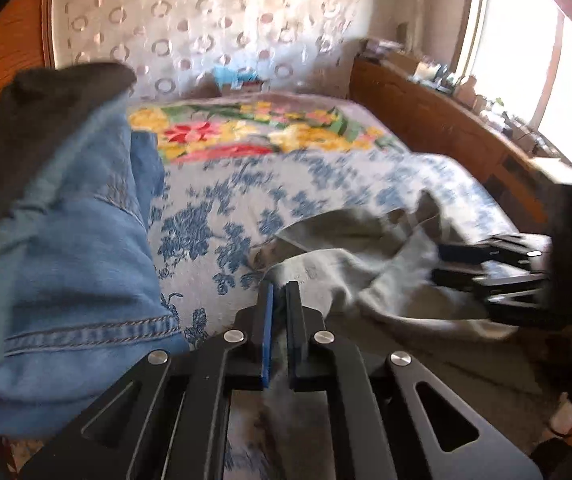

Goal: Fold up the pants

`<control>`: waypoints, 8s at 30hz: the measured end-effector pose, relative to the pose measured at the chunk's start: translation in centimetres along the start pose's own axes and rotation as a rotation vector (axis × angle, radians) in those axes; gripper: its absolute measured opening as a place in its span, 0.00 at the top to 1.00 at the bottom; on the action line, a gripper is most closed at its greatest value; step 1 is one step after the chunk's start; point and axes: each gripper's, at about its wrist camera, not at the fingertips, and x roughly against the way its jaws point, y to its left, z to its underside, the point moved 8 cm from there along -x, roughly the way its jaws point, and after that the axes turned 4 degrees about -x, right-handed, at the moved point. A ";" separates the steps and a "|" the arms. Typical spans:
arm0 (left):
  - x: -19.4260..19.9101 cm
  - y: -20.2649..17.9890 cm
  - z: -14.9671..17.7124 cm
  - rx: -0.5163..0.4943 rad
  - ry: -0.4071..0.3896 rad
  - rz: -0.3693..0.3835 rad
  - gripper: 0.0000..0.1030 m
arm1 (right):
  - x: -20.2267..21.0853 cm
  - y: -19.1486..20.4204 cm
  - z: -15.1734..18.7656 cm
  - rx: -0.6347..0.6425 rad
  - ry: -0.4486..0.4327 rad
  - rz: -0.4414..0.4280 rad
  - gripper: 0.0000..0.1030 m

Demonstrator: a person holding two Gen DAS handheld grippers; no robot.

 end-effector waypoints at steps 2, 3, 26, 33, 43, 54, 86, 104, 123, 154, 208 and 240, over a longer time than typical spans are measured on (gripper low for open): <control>1.3 -0.7 -0.1 0.009 -0.007 0.038 0.94 | 0.0 0.0 0.0 0.003 0.001 0.004 0.60; 1.4 -1.3 0.0 0.013 0.000 0.066 0.94 | -0.1 0.1 0.0 0.005 0.001 0.007 0.60; 0.2 -1.0 -0.7 0.019 0.016 0.052 0.67 | -0.1 0.1 0.0 0.010 0.000 0.013 0.60; -2.2 -1.6 -0.2 0.031 0.089 0.105 0.67 | -0.1 0.1 0.0 0.009 0.000 0.012 0.60; -3.7 -4.0 2.4 0.001 0.154 0.112 0.70 | -0.2 0.0 0.0 0.006 -0.002 0.012 0.60; -0.6 -0.4 0.3 -0.014 0.047 0.036 0.96 | -0.1 0.0 0.0 0.008 -0.002 0.014 0.60; -3.9 -4.9 0.9 -0.013 0.116 0.138 0.56 | 9.2 -4.9 4.1 -0.125 -0.076 0.197 0.52; -3.4 -6.8 0.4 -0.084 0.060 0.127 0.93 | 13.6 -3.7 9.6 -0.261 -0.031 0.064 0.52; 3.0 -5.4 -6.0 -0.142 -0.127 0.068 0.94 | 16.3 2.7 7.9 -0.177 -0.181 -0.024 0.98; 6.4 -3.5 5.9 -0.078 -0.084 0.036 0.51 | 16.8 8.2 9.4 -0.063 -0.226 0.006 0.68; 11.5 -2.5 15.8 -0.001 -0.020 -0.054 0.96 | 12.4 4.2 10.3 -0.114 -0.161 0.143 0.60; 9.1 -1.2 15.5 0.002 0.006 -0.080 0.34 | 14.6 10.5 13.3 -0.005 -0.122 0.057 0.98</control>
